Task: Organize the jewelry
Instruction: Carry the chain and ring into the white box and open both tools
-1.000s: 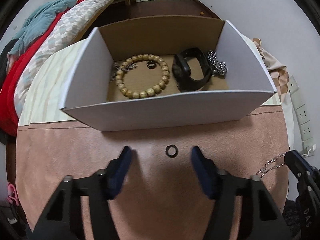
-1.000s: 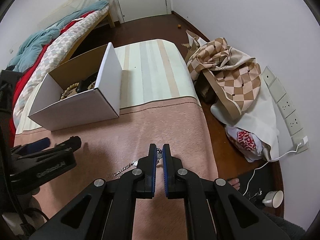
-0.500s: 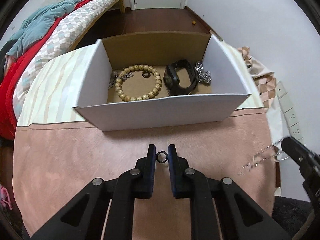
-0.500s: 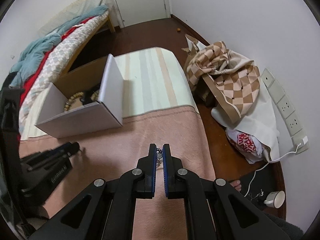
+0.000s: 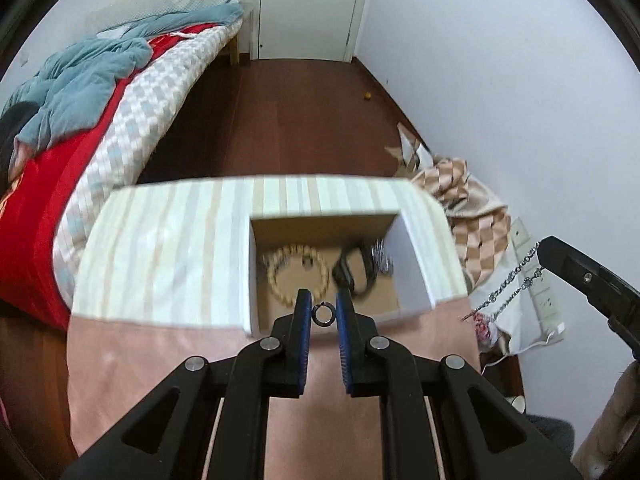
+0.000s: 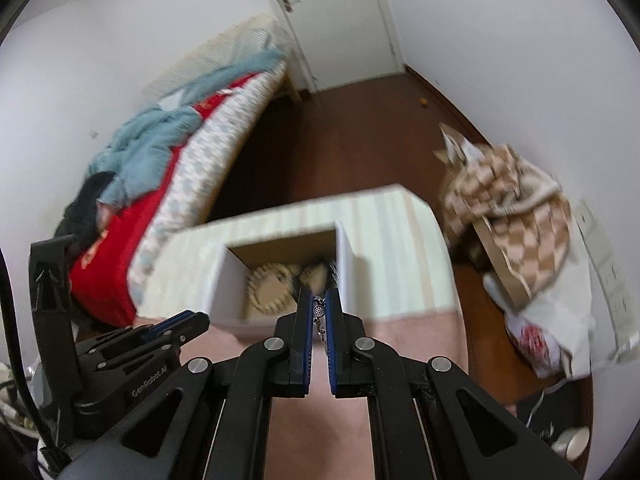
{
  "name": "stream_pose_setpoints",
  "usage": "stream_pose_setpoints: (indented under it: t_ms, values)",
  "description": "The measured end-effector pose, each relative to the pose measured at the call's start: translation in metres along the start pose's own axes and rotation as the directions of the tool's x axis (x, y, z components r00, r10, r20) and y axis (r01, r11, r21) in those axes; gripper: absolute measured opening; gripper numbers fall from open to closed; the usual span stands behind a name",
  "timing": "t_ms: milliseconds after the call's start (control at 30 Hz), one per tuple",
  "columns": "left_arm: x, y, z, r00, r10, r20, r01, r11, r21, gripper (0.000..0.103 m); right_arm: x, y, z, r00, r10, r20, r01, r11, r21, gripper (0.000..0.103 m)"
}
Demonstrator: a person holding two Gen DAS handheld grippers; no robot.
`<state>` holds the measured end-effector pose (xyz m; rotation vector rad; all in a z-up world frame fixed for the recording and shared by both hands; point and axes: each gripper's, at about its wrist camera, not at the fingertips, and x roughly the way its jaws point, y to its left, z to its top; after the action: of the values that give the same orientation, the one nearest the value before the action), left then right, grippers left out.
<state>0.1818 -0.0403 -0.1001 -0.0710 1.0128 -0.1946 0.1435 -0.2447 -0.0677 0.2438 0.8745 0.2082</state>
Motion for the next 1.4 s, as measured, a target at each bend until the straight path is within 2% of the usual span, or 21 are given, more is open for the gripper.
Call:
stream_pose_setpoints:
  t_ms: [100,233,400,633,700,733,767,800,833,933,1033,1267,1400]
  values:
    - [0.014,0.011,0.022,1.000,-0.004,-0.026,0.003,1.000,-0.018,0.010,0.010,0.014,0.026,1.000,0.005,0.002,-0.005,0.999,-0.041,0.006]
    - [0.045,0.021,0.035,0.996,-0.011,-0.092,0.008,0.999,-0.038,0.010,0.049,0.021,0.047,0.998,0.006,-0.056,-0.009,0.999,-0.052,0.006]
    - [0.088,0.028,0.038,0.981,-0.024,-0.193,0.014,0.998,-0.054,0.010,0.105,0.015,0.054,0.988,-0.015,-0.153,0.007,0.999,-0.053,0.006]
    - [0.109,0.034,0.043,0.968,-0.003,-0.250,-0.020,0.996,-0.091,0.012,0.145,0.011,0.047,0.974,-0.052,-0.221,0.030,0.994,-0.101,0.006]
    - [0.108,0.036,0.045,0.967,-0.003,-0.254,-0.023,0.995,-0.101,0.016,0.147,0.010,0.047,0.974,-0.046,-0.223,0.025,0.995,-0.094,0.006]
    - [0.107,0.037,0.046,0.968,-0.002,-0.249,-0.024,0.995,-0.101,0.023,0.148,0.010,0.049,0.974,-0.045,-0.222,0.025,0.995,-0.092,0.006]
    - [0.104,0.037,0.047,0.970,0.012,-0.243,-0.036,0.995,-0.096,0.042,0.149,0.009,0.050,0.974,-0.043,-0.221,0.024,0.996,-0.087,0.006]
    - [0.103,0.038,0.048,0.972,0.016,-0.235,-0.040,0.994,-0.097,0.053,0.149,0.009,0.051,0.974,-0.041,-0.221,0.022,0.996,-0.084,0.006]
    - [0.100,0.041,0.049,0.975,0.019,-0.223,-0.044,0.993,-0.105,0.070,0.149,0.009,0.052,0.974,-0.040,-0.222,0.022,0.996,-0.082,0.006]
    - [0.094,0.047,0.053,0.977,0.053,-0.207,-0.075,0.992,-0.102,0.073,0.153,0.008,0.054,0.972,-0.038,-0.230,0.021,0.997,-0.076,0.006]
    - [0.087,0.053,0.053,0.977,0.090,-0.192,-0.111,0.989,-0.099,0.090,0.158,0.010,0.053,0.968,-0.038,-0.247,0.019,0.997,-0.077,0.006]
    - [0.078,0.063,0.047,0.973,0.148,-0.179,-0.166,0.982,-0.093,0.091,0.166,0.014,0.049,0.960,-0.041,-0.278,0.016,0.996,-0.089,0.006]
    - [0.072,0.065,0.040,0.972,0.165,-0.167,-0.181,0.979,-0.089,0.091,0.172,0.010,0.039,0.934,-0.059,-0.352,0.021,0.994,-0.110,0.006]
